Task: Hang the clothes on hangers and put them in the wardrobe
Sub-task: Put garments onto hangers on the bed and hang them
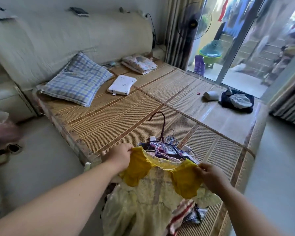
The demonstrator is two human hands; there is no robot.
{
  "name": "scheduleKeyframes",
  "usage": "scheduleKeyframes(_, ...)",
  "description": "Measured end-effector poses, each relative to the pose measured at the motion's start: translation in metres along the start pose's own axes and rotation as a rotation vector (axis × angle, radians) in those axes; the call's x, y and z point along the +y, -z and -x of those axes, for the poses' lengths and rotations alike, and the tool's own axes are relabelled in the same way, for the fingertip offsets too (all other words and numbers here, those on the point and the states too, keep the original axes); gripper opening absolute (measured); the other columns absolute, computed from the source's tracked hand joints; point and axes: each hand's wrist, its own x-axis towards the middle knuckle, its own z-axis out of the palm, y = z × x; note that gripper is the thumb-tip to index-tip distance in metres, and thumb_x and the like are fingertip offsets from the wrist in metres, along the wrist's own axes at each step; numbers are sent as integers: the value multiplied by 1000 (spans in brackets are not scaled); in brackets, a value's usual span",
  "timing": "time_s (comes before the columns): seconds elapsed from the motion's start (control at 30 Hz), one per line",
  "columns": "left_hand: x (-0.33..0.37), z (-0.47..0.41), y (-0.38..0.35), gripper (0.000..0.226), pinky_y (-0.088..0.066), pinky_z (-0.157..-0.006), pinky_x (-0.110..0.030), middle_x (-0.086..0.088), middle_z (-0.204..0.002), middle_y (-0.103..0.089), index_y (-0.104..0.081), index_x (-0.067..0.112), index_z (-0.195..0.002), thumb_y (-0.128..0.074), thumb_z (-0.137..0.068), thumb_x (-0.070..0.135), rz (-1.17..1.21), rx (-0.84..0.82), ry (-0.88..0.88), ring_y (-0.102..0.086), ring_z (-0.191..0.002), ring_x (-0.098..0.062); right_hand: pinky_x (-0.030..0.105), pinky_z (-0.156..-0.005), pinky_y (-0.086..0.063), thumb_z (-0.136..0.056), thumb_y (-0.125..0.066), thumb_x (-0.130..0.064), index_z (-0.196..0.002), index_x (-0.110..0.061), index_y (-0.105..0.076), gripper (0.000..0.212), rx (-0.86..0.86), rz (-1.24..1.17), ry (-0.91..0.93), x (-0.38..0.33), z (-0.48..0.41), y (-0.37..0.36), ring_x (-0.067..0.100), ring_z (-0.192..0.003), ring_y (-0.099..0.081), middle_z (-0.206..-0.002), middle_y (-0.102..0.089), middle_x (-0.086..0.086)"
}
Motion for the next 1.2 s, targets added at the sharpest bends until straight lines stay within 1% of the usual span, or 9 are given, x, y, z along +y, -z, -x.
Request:
scheduleKeyframes(0.1,11,-37,-20,24,-35,-102,-50,4,-108,-66,-60,37,-94,-38,-98,29,-21,-18,68,-56,-102,-27,31,-65,-52,-95,-50,-35,-102,-23,-64,20,-19,102,-29,10,-51,-6,17,-78,-61,-89,-65,0)
scheduleKeyframes(0.2,21,-73,-36,27,-26,-107,-53,5,-111,-64,-61,38,-105,-36,-99,30,-93,-37,144,-55,-107,-27,40,-78,-55,-96,-48,-34,-106,-18,-64,24,-79,154,-62,12,-96,-14,21,-84,-62,-94,-65,5)
scheduleKeyframes(0.33,26,-111,-58,25,-33,-102,-46,1,-117,-61,-60,39,-111,-40,-98,34,-152,-24,179,-54,-106,-27,39,-82,-53,-97,-45,-33,-107,-18,-65,27,-131,278,-33,22,-147,-20,24,-90,-61,-101,-66,7)
scheduleKeyframes(0.43,21,-126,-76,38,-36,-104,-41,-5,-137,-47,-52,32,-130,-50,-93,40,-92,-33,161,-48,-121,-26,33,-82,-51,-94,-49,-32,-118,-24,-62,29,-152,328,-21,32,-174,-28,26,-98,-61,-113,-66,7)
scheduleKeyframes(0.6,4,-122,-86,63,-25,-113,-38,-7,-157,-18,-33,25,-146,-57,-89,42,-67,-178,222,-30,-139,-25,28,-90,-42,-88,-61,-36,-142,-22,-39,60,-337,285,27,11,-190,-59,25,-118,-53,-138,-50,10)
scheduleKeyframes(0.7,0,-118,-68,64,-25,-114,-41,-1,-158,-13,-29,29,-147,-55,-90,43,-29,-147,235,-27,-140,-22,27,-99,-36,-89,-58,-37,-144,-23,-35,62,-416,316,221,-38,-188,-80,23,-129,-43,-145,-42,8)
scheduleKeyframes(0.83,-2,-98,-19,63,-26,-114,-40,1,-157,-16,-28,33,-146,-55,-89,42,-38,-3,204,-27,-140,-23,27,-103,-33,-88,-60,-35,-143,-23,-38,60,-437,313,541,-128,-173,-92,21,-130,-40,-145,-41,6)
scheduleKeyframes(1.03,-30,-21,97,65,-28,-113,-33,4,-155,-26,-30,37,-144,-57,-85,40,-180,322,154,-31,-138,-20,39,-107,-38,-87,-59,-39,-143,-35,-32,62,-384,306,1026,-276,-96,-113,22,-130,-40,-145,-38,-1)
scheduleKeyframes(1.2,-71,79,197,66,-31,-111,-34,4,-153,-29,-33,35,-143,-60,-83,41,-344,587,251,-34,-136,-18,35,-107,-35,-86,-58,-42,-141,-39,-32,61,-380,256,1361,-382,-4,-143,20,-131,-38,-145,-37,-4)
